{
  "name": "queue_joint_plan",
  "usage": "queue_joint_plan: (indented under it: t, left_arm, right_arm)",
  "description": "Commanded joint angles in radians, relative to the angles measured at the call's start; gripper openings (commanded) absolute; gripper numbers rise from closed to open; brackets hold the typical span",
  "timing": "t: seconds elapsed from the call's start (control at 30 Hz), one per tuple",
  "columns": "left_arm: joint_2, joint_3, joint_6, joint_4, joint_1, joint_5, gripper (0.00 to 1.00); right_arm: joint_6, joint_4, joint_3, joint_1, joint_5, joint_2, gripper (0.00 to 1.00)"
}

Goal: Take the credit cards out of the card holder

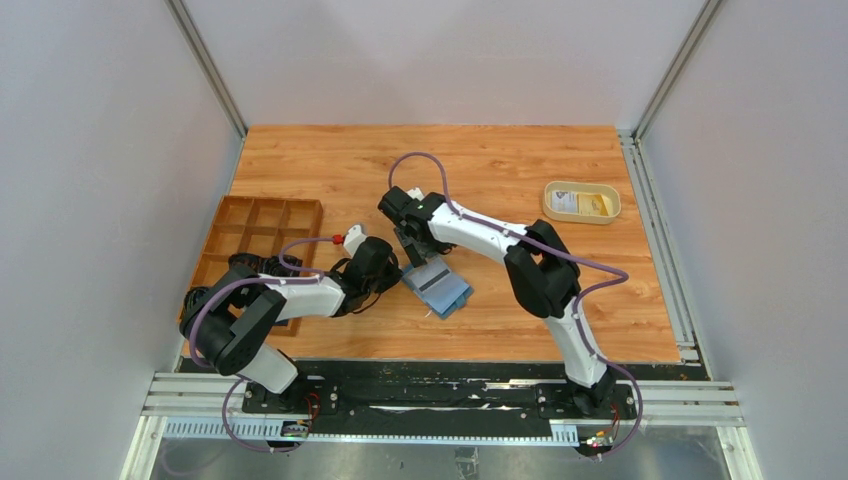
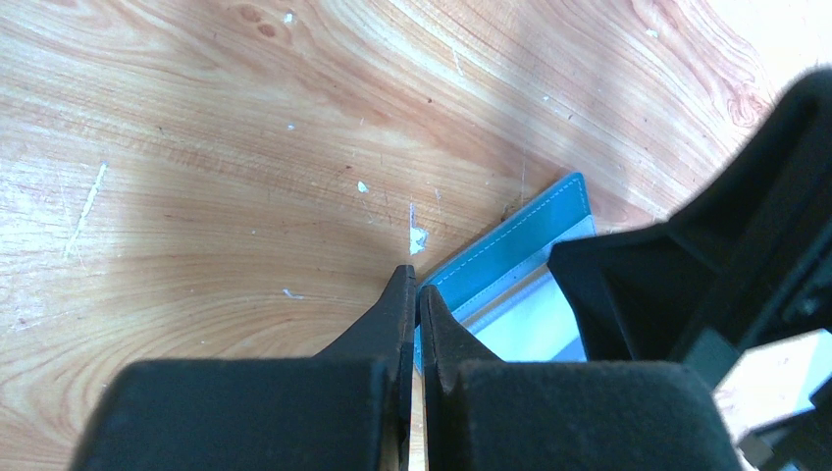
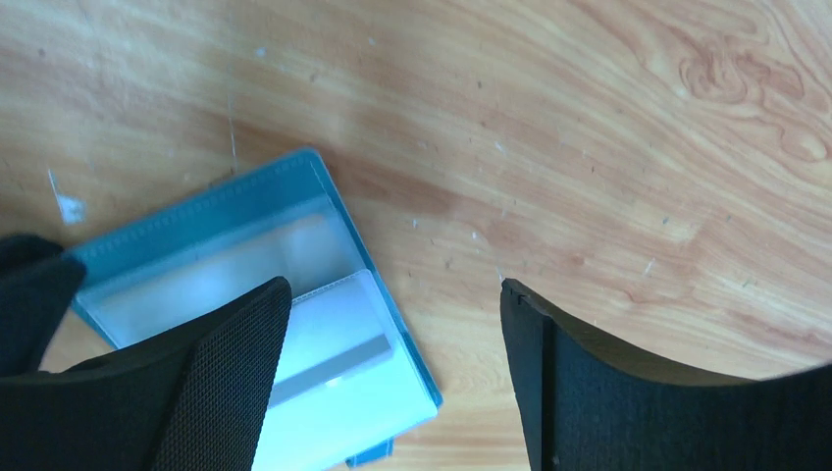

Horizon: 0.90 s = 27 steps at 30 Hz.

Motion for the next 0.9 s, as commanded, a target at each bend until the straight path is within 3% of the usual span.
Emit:
queue_joint_plan:
  t: [0.0,0.37,0.57,0.87]
  left_arm:
    - [0.006,-0.011,-0.001,-0.055,0.002,-0.09,0.0]
    - [0.032,0.022,-0.003,-0.057,0.002,-0.102,0.0]
    - [0.037,0.022,-0.013,-0.057,0.004,-0.112,0.0]
    - [0.042,0.028,-0.053,-0.084,0.012,-0.126,0.0]
  right_arm:
    - [0.004,-0.049,-0.072,-0.008,-0.038,-0.098,0.82]
    - [0.049,0.118,-0.281,-0.008,-0.11,-0.287,0.83]
    - [0.059,0.327,-0.429,-0.016,-0.185,-0.43,0.96]
    - [0.117,0.377,-0.504,-0.047,-0.311,-0.421,0.95]
